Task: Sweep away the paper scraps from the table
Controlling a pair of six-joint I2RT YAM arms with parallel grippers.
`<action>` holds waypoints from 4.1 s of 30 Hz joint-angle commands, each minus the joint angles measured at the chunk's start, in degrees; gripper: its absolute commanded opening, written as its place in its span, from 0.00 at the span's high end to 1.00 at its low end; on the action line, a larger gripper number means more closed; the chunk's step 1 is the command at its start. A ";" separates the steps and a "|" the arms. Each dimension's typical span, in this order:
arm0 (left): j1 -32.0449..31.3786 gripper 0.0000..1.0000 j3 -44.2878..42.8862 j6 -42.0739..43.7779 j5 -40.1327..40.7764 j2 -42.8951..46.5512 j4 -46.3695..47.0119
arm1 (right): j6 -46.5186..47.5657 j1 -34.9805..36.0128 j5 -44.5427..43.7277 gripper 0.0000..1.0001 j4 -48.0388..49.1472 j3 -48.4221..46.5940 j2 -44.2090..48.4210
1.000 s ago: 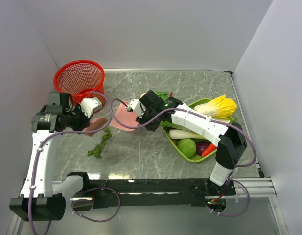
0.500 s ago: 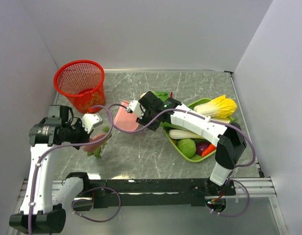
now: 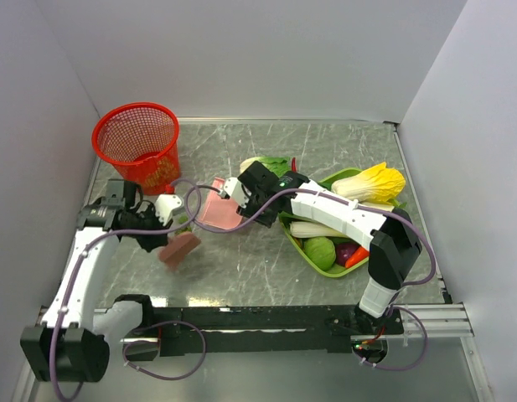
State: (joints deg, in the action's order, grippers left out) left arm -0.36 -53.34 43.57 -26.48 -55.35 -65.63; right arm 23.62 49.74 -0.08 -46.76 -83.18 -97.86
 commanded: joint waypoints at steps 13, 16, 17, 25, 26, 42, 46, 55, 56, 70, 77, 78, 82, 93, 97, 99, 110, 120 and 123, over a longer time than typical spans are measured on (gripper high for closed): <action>-5.53 0.99 -10.81 -6.66 -6.22 -5.57 1.91 | 1.08 0.10 -3.44 1.00 1.59 -0.14 2.24; -5.53 0.99 -13.36 -8.14 -5.43 -1.17 0.32 | 0.82 0.10 -3.96 1.00 1.94 -0.67 1.71; -5.53 0.99 -14.15 -9.54 -4.55 -0.12 0.32 | 0.64 0.01 -3.97 1.00 2.11 -0.76 1.45; -5.62 0.99 -18.11 -16.06 21.24 1.65 -0.12 | -0.68 0.01 -0.81 1.00 -3.49 -6.26 -5.38; -5.62 0.99 -17.85 -17.19 23.12 1.48 -0.03 | -0.68 -0.08 -0.19 1.00 -5.60 -8.21 -6.97; -4.47 0.99 -6.69 -33.81 30.09 0.86 8.75 | 8.19 2.47 5.08 1.00 -18.36 -17.02 -18.94; -4.47 0.99 -2.92 -34.52 27.02 1.30 13.23 | 9.61 2.38 4.83 1.00 -17.14 -16.93 -20.35; -4.47 0.99 -2.21 -31.71 23.76 -4.23 17.63 | 6.00 2.38 3.94 1.00 -14.68 -16.93 -21.32; -4.47 0.99 -2.12 -31.62 22.36 -5.11 18.77 | 5.57 2.38 4.38 1.00 -14.85 -17.10 -21.49; -7.37 0.99 -10.27 -29.68 -4.26 -16.71 16.60 | 4.16 2.47 5.96 1.00 -15.64 -18.25 -22.72; -7.02 0.99 -15.12 -33.55 -6.22 -15.23 16.14 | 3.54 2.21 6.14 1.00 -15.64 -17.20 -22.37; -6.76 0.99 -16.00 -33.64 -5.35 -14.53 15.97 | 3.45 2.12 6.05 1.00 -15.55 -17.02 -22.28; -6.58 0.99 -16.01 -31.27 -2.79 -8.13 16.31 | 2.75 1.51 7.10 1.00 -13.63 -16.06 -21.49; -6.58 0.99 -20.31 -26.96 14.68 3.40 19.30 | 0.47 0.63 8.25 1.00 0.17 -9.73 -15.61; -6.58 0.99 -19.61 -27.22 18.48 6.30 20.45 | -2.78 -0.51 8.42 1.00 8.85 -4.13 -11.32; -6.58 0.99 -19.34 -27.31 18.83 6.66 20.01 | -3.83 -2.01 9.74 1.00 16.39 0.36 -9.11; -6.58 0.99 -18.73 -27.92 19.36 5.96 19.83 | -3.84 -6.76 18.70 1.00 31.01 12.94 1.61; -6.58 0.99 -18.29 -25.90 25.07 6.83 19.40 | -6.21 -10.18 21.69 1.00 23.03 3.92 1.70; -6.67 0.99 -17.76 -26.35 24.90 8.85 17.48 | -5.07 -10.01 18.90 1.00 17.51 -4.06 0.40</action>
State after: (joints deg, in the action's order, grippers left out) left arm -6.90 -70.72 16.95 -3.70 -49.32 -47.90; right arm 19.64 40.49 19.70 -25.54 -76.55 -99.15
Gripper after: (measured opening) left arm 0.109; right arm 0.376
